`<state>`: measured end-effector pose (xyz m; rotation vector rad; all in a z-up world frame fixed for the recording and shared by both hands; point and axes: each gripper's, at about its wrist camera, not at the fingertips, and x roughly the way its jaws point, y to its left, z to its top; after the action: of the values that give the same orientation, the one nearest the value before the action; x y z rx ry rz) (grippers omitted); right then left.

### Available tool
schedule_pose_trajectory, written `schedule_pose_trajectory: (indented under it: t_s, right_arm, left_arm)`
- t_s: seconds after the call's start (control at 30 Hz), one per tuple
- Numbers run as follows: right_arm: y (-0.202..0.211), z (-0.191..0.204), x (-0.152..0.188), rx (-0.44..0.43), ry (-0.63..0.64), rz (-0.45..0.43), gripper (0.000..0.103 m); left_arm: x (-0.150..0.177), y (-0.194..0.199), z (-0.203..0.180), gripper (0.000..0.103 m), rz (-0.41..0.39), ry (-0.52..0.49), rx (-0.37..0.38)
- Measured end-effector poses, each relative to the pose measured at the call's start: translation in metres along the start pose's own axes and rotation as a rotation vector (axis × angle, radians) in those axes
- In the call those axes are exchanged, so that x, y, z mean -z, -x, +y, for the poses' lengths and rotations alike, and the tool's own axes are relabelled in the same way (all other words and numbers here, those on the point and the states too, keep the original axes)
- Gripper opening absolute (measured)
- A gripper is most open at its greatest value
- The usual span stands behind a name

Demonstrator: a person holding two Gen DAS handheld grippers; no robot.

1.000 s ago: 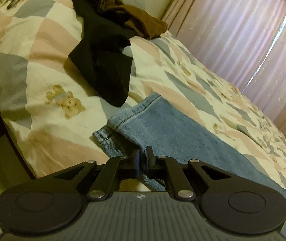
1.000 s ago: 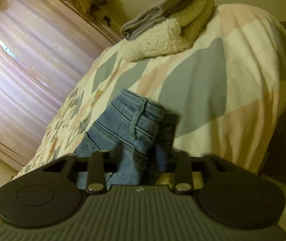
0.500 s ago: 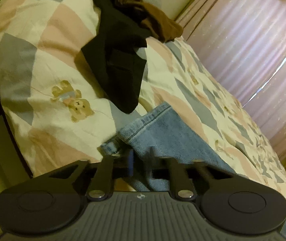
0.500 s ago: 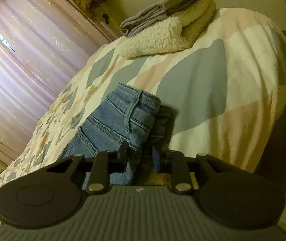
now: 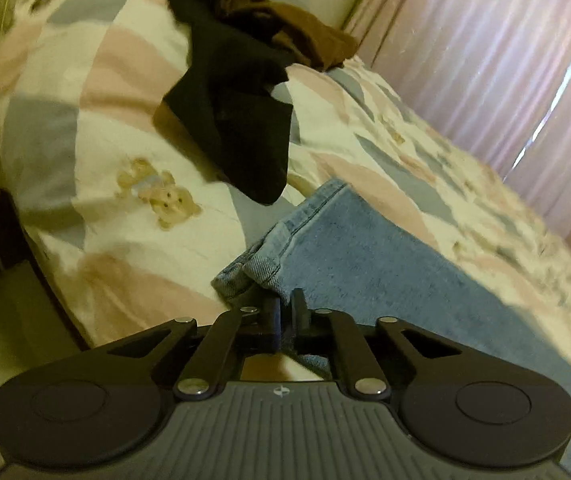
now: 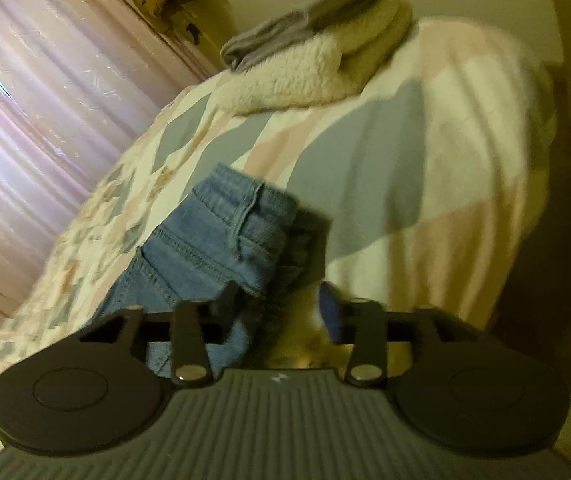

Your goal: Fold clothes

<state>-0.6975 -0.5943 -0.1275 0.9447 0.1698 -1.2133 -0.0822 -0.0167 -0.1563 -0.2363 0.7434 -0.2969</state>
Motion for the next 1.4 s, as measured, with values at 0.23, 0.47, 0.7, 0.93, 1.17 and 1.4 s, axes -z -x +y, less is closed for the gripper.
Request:
schedule_pose_trajectory:
  t_s: [0.23,0.47,0.7,0.93,1.17,1.4]
  right_arm:
    - [0.022,0.033,-0.009,0.036,0.223,-0.134,0.060]
    - [-0.042,0.056,-0.061,-0.069,0.348,-0.020,0.079]
    - [-0.134,0.038,-0.117,-0.180,0.254,0.241,0.084]
    - [-0.175,0.029,-0.121,-0.351,0.171,0.414,0.084]
    - [-0.154,0.046,-0.100,-0.432,0.235,0.331,0.009]
    - [-0.129,0.036,-0.067,-0.262,0.245,0.157,0.012]
  left_arm:
    - [-0.009,0.051,-0.053,0.002,0.047,-0.197,-0.008]
    - [0.005,-0.001,-0.309,0.022,0.202,-0.560,0.604]
    - [0.050,-0.070,-0.554,0.042,0.467,-0.909,0.948]
    - [0.088,-0.119,-0.615,0.045,0.726,-0.959,1.053]
    - [0.110,-0.127,-0.600,0.000,0.753,-0.868,1.072]
    - [0.102,-0.142,-0.565,0.000,0.527,-0.701,0.994]
